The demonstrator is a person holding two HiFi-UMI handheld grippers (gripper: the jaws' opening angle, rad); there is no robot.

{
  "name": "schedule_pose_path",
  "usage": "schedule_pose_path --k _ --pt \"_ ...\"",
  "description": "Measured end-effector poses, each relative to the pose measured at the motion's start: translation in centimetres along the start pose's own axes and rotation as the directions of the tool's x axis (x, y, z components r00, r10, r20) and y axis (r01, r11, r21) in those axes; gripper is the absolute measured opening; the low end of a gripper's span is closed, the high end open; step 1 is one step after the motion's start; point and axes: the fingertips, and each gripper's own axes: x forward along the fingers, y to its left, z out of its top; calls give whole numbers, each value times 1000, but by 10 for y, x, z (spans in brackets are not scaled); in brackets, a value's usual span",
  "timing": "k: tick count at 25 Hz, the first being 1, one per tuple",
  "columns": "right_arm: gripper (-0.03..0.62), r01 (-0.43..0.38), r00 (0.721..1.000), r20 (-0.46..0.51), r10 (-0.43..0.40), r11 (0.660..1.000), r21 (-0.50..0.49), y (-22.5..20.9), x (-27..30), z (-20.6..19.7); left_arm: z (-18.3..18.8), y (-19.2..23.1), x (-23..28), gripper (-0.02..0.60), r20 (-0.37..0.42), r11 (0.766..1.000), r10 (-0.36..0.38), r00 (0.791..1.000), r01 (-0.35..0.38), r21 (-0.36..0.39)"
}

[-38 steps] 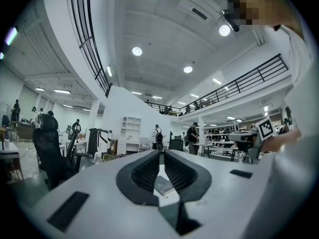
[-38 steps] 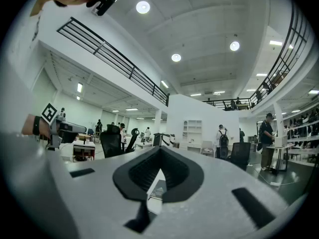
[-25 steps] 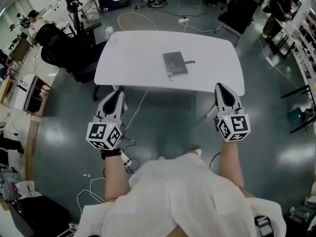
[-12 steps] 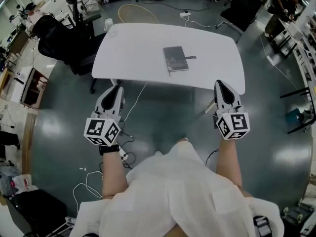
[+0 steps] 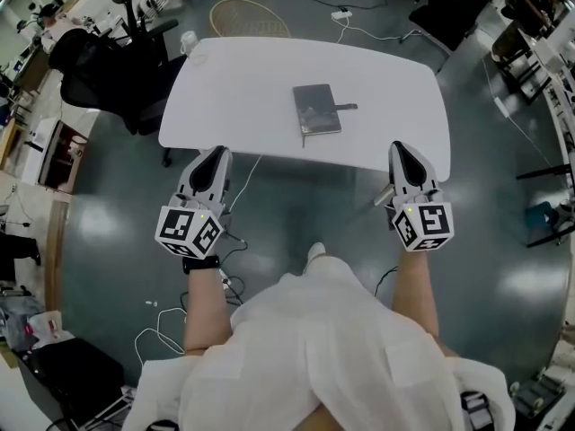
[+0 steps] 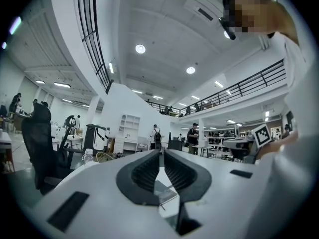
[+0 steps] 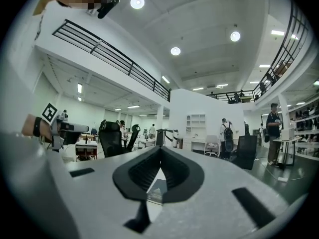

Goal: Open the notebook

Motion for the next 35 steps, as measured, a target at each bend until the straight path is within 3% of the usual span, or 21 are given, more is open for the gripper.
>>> schedule_pose_path --k 7,12,21,35 --pt "5 -34 999 -9 33 999 -25 -37 51 3 21 0 72 29 33 999 -2 999 1 34" --pt "5 -77 997 -18 77 997 -31 -52 77 5 25 3 96 29 45 1000 17 999 -18 19" --pt "23 -104 992 -68 102 994 -28 -50 135 -22 -1 48 135 29 41 999 31 999 -30 -22" --pt "51 -47 998 -38 47 999 -16 -47 259 -20 1 143 243 29 34 993 -113 993 113 21"
